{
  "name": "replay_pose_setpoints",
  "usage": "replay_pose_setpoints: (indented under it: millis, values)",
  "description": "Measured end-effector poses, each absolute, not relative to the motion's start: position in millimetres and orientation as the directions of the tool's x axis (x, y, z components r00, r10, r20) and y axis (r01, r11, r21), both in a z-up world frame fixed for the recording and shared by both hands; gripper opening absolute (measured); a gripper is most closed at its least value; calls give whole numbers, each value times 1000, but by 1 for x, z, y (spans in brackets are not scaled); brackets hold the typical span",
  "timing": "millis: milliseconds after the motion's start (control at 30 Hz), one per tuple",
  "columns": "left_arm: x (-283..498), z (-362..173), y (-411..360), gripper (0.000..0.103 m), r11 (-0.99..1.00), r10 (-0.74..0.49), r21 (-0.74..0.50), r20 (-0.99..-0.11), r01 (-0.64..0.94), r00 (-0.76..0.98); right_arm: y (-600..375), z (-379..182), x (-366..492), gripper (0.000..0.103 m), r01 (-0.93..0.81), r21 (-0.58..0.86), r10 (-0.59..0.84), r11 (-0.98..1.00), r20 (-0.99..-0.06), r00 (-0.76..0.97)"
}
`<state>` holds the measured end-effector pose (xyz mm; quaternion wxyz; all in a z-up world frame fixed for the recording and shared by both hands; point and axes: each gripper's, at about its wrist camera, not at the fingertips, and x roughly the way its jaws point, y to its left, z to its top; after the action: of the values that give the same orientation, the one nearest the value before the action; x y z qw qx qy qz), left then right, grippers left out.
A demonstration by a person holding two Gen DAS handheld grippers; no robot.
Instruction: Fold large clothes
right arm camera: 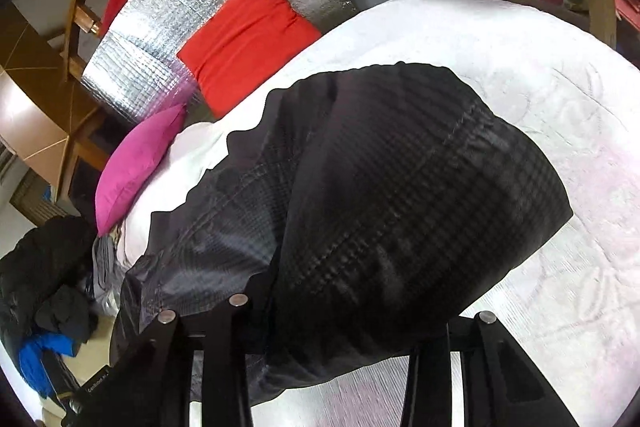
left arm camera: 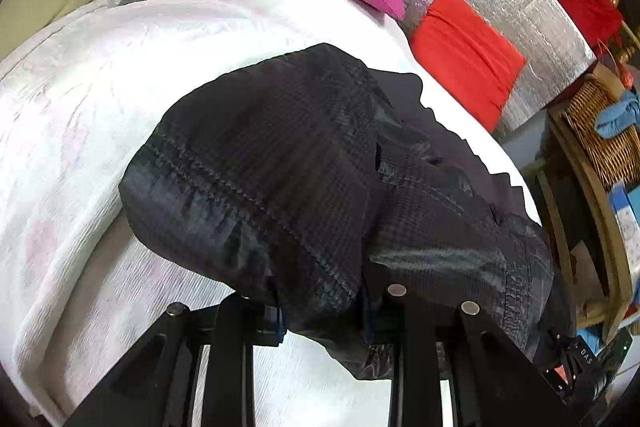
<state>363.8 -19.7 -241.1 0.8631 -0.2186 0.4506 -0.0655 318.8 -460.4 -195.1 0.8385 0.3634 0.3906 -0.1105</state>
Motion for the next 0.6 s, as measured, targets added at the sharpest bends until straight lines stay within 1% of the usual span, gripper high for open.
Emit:
replay_pose_setpoints:
  millis: [333, 600]
  values:
    - [360, -234, -30, 28, 904, -314, -422, -765, -70, 562, -462, -196, 284, 40, 450, 533, 140, 716, -742, 655]
    - [354, -241, -31, 29, 908, -297, -413, -756, -72, 583, -460, -201, 246, 40, 455, 551, 147, 700, -734, 663]
